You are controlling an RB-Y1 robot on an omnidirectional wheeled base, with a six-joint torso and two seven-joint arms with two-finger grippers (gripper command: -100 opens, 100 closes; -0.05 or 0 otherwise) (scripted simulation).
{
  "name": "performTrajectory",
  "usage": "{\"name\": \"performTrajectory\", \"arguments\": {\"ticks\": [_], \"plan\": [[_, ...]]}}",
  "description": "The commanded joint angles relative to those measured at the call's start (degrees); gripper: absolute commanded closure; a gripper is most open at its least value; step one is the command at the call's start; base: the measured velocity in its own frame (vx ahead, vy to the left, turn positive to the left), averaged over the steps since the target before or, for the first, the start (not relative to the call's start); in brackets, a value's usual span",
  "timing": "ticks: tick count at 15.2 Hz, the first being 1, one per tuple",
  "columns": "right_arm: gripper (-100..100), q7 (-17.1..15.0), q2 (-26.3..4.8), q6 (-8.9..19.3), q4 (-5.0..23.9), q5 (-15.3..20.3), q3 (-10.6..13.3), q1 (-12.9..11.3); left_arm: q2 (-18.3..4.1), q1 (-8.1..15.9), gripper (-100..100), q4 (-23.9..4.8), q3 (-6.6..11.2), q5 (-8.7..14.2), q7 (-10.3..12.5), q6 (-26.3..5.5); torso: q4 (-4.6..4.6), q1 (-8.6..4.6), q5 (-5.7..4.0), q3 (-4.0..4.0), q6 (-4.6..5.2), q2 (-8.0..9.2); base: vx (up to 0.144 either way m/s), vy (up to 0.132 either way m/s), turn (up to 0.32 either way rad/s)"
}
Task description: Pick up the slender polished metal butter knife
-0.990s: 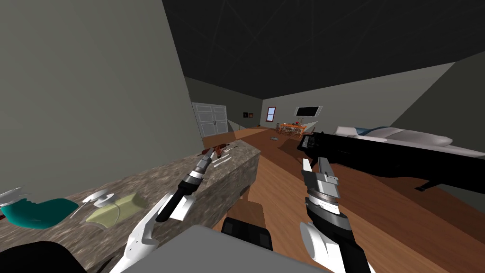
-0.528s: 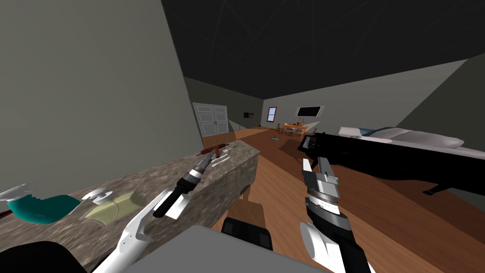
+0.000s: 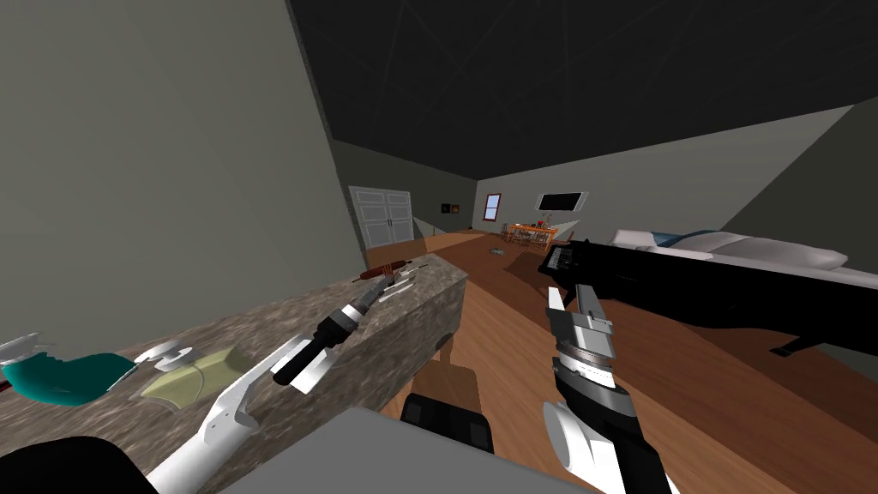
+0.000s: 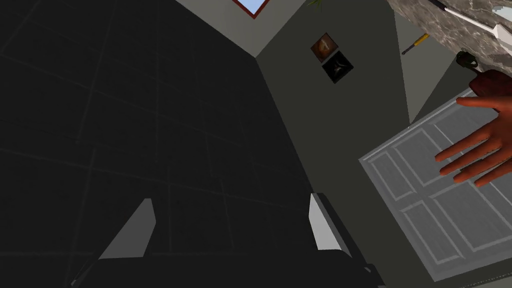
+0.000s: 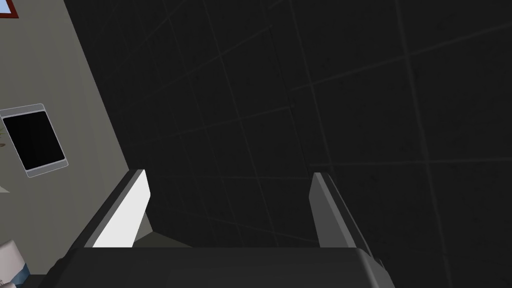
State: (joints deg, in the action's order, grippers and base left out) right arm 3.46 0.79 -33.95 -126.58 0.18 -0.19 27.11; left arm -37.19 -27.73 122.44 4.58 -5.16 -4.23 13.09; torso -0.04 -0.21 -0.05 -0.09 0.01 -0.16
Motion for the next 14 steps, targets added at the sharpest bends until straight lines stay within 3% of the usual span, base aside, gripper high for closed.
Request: {"name": "performTrajectory", "arguments": {"ticks": [1, 2, 10, 14], "plan": [[0, 0.00, 0.00, 0.00, 0.00, 0.00, 0.00, 0.00, -1.71, -0.01, -100, -0.07, -0.28, -0.24, -0.13, -0.57, 0.00, 0.00, 0.00, 0.00, 0.00, 0.00, 0.028, -0.048, 0.002], [0, 0.00, 0.00, 0.00, 0.00, 0.00, 0.00, 0.00, -3.75, -0.19, -100, -0.87, -0.65, -0.60, -0.08, -1.42, 0.00, 0.01, 0.00, 0.00, 0.00, 0.00, 0.038, -0.054, -0.010], [0, 0.00, 0.00, 0.00, 0.00, 0.00, 0.00, 0.00, -13.07, -0.67, -100, -2.70, -1.73, -1.35, 0.14, -2.86, -0.02, 0.01, 0.00, -0.04, 0.01, -0.07, 0.036, -0.047, -0.018], [0, 0.00, 0.00, 0.00, 0.00, 0.00, 0.00, 0.00, -18.46, -1.34, -100, -4.77, -3.28, -2.13, 0.53, -3.93, -0.01, 0.06, 0.01, -0.03, 0.00, -0.05, 0.042, -0.039, -0.040]]}}
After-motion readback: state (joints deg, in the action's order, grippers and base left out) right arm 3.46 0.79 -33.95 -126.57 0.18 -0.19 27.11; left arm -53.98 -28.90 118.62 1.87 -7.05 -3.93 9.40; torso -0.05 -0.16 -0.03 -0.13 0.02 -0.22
